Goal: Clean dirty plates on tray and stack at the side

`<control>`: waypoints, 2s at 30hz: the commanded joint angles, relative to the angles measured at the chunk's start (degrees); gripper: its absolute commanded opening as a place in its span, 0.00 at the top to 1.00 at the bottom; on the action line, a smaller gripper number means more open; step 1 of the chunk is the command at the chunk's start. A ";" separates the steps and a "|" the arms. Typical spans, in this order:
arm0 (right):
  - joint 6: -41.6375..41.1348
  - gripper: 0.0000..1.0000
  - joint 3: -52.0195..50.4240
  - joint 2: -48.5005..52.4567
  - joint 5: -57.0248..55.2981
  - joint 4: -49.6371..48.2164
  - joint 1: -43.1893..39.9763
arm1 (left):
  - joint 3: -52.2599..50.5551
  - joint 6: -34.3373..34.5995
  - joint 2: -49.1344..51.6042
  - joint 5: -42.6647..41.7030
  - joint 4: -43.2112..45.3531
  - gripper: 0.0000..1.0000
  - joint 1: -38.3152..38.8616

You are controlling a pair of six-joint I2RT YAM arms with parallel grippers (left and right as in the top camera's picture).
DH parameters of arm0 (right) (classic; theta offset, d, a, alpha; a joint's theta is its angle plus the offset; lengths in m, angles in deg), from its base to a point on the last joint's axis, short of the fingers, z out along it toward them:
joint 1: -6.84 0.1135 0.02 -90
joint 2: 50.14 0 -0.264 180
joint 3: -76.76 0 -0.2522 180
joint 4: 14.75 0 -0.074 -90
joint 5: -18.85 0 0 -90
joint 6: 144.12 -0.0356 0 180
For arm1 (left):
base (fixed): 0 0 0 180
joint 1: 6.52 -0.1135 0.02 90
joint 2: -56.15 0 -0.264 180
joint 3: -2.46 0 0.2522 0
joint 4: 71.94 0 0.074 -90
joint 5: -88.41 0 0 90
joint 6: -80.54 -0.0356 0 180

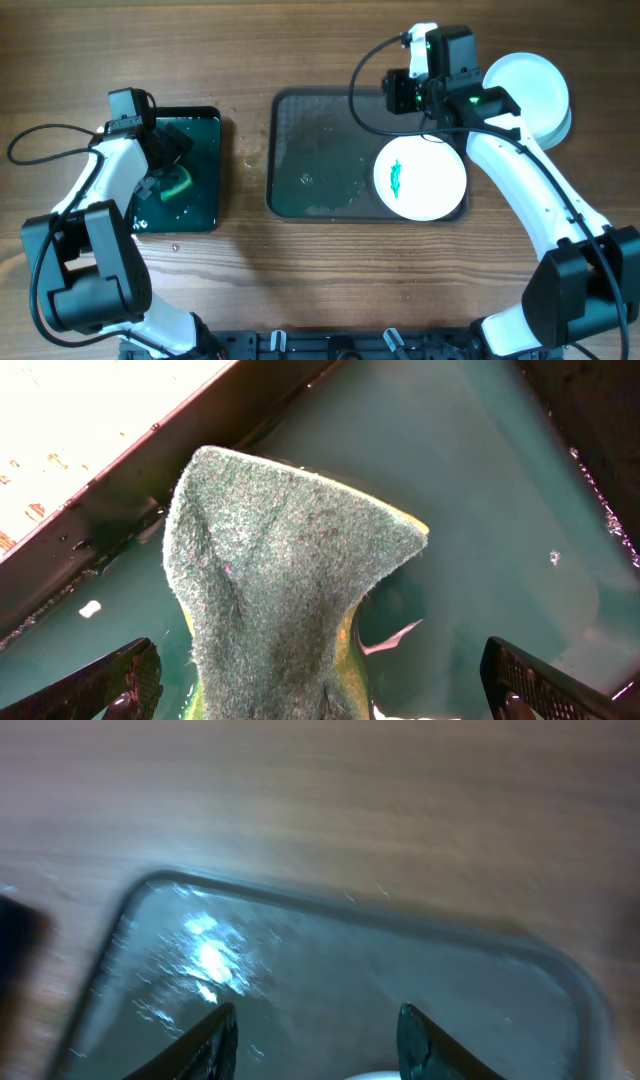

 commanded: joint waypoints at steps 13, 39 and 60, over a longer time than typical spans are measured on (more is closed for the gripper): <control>8.59 0.22 0.39 0.92 -6.82 7.34 -0.07 | -0.09 -0.07 0.42 -0.31 4.20 0.00 0.07; 8.41 0.16 0.39 0.96 -6.36 5.97 -0.07 | -0.11 -13.25 0.68 -5.68 4.81 0.13 0.50; 8.59 0.14 0.39 0.96 -6.38 5.88 -0.07 | 0.33 -37.57 7.37 -7.74 0.50 0.89 0.50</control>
